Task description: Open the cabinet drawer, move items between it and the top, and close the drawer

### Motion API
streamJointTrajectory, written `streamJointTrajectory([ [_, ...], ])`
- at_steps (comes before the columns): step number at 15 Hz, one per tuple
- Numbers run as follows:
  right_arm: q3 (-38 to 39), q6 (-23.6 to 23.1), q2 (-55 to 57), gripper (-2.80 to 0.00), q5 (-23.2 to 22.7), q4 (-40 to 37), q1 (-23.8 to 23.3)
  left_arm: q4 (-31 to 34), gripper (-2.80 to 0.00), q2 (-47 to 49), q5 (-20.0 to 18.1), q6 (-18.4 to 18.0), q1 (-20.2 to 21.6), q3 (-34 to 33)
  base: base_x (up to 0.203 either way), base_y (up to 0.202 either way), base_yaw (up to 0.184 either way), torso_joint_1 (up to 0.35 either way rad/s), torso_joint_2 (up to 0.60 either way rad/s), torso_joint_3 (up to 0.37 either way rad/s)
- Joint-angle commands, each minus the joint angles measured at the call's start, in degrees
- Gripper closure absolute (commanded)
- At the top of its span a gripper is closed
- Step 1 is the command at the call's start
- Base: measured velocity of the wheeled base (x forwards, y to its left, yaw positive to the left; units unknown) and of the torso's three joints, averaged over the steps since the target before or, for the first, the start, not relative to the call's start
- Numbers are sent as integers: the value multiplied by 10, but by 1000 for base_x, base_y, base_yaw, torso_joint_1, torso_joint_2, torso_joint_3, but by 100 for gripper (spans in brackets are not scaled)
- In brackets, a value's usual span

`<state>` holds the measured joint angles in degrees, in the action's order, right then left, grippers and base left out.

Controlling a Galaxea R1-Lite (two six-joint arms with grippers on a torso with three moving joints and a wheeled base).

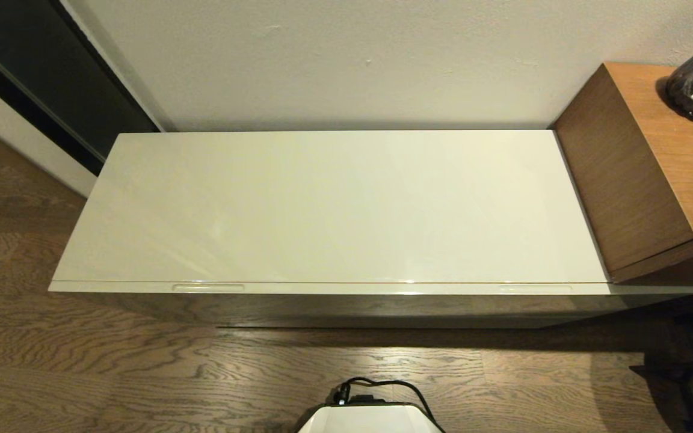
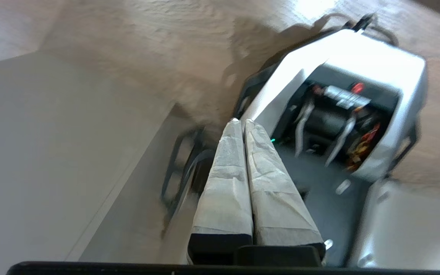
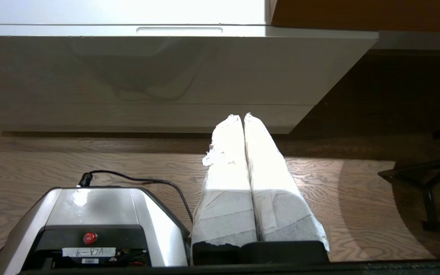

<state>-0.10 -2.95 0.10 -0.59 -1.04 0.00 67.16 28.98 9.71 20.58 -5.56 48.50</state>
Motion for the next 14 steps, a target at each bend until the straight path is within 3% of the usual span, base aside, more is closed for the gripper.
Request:
streamJointTrajectory([
  [1,0,-1,1,0,0,0,0,46,0,-105,-23,-62,69,-10,0,0,0,0,0,0],
  [2,0,-1,1,0,0,0,0,77,0,-123,-38,-102,97,-21,0,0,0,0,0,0],
  [3,0,-1,1,0,0,0,0,84,0,-130,-46,-100,102,-43,0,0,0,0,0,0],
  [6,0,-1,1,0,0,0,0,59,0,-172,-23,-107,63,-62,0,0,0,0,0,0],
  [10,0,-1,1,0,0,0,0,53,0,-292,-12,-182,52,-109,0,0,0,0,0,0],
  [12,0,-1,1,0,0,0,0,6,0,-292,-10,-212,51,-116,0,0,0,0,0,0],
  [14,0,-1,1,0,0,0,0,-69,0,-291,-16,-216,51,-156,0,0,0,0,0,0],
])
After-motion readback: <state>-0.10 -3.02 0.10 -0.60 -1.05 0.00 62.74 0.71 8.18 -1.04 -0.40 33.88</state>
